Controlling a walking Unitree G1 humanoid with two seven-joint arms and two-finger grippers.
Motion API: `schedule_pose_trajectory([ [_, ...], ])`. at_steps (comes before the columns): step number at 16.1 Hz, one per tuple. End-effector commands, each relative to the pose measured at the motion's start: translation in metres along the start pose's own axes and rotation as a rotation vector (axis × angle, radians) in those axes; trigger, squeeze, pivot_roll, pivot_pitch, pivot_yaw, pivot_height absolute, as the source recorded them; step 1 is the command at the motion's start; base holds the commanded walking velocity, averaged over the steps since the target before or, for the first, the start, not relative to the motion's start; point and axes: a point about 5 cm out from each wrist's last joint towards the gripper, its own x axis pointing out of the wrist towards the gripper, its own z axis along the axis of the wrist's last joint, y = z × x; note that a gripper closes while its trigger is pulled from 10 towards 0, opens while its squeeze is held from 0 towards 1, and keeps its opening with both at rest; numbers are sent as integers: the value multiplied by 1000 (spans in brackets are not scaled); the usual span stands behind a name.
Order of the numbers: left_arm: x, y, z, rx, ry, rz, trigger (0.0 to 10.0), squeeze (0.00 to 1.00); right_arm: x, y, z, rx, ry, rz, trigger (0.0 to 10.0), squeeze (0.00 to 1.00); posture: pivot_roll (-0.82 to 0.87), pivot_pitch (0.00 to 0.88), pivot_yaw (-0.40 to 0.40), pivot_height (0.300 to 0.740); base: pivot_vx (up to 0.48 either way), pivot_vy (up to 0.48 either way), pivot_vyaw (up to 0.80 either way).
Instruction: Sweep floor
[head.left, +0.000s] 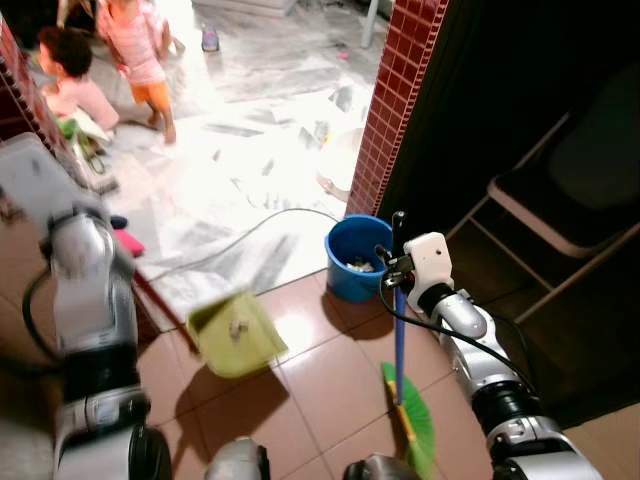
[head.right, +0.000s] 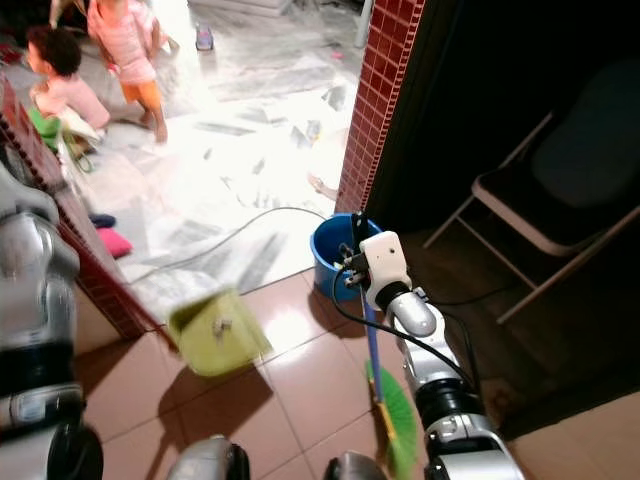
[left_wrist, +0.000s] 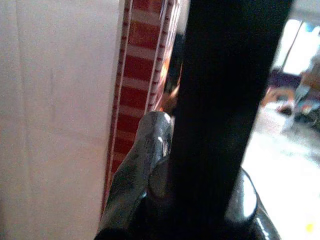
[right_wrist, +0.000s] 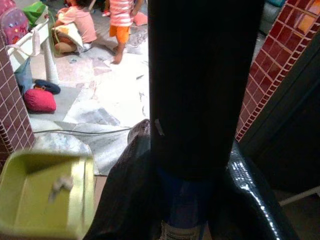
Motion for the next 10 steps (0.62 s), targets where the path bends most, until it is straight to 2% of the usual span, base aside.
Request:
schedule_pose_trajectory([
  [1, 5, -7, 18, -57, -75, -20, 10000, 0, 2, -6, 10, -5, -31, -20, 10000, 0, -34, 29, -29, 740, 0, 0, 0],
  [2, 8, -16, 25, -93, -92, -58, 10000, 0, 2, -7, 12, 11, -41, -35, 10000, 0, -34, 30, -25, 740, 0, 0, 0],
  [4, 11, -35, 43, -151, -142, -129, 10000, 0, 1, -5, 11, 14, -31, -39, 10000, 0, -37, 31, -21, 740, 0, 0, -800],
  [6, 14, -49, 63, -170, -213, -170, 10000, 0, -3, 2, 7, 18, -26, -21, 10000, 0, -44, 24, -13, 740, 0, 0, -703],
  [8, 17, -57, 76, -178, -267, -177, 10000, 0, -9, 9, 0, -18, 3, -8, 10000, 0, -53, 7, -4, 740, 0, 0, 0],
  [10, 18, -68, 77, -154, -291, -197, 10000, 0, -21, 19, -4, -2, 30, 16, 10000, 0, -56, 1, 5, 740, 0, 0, 0],
])
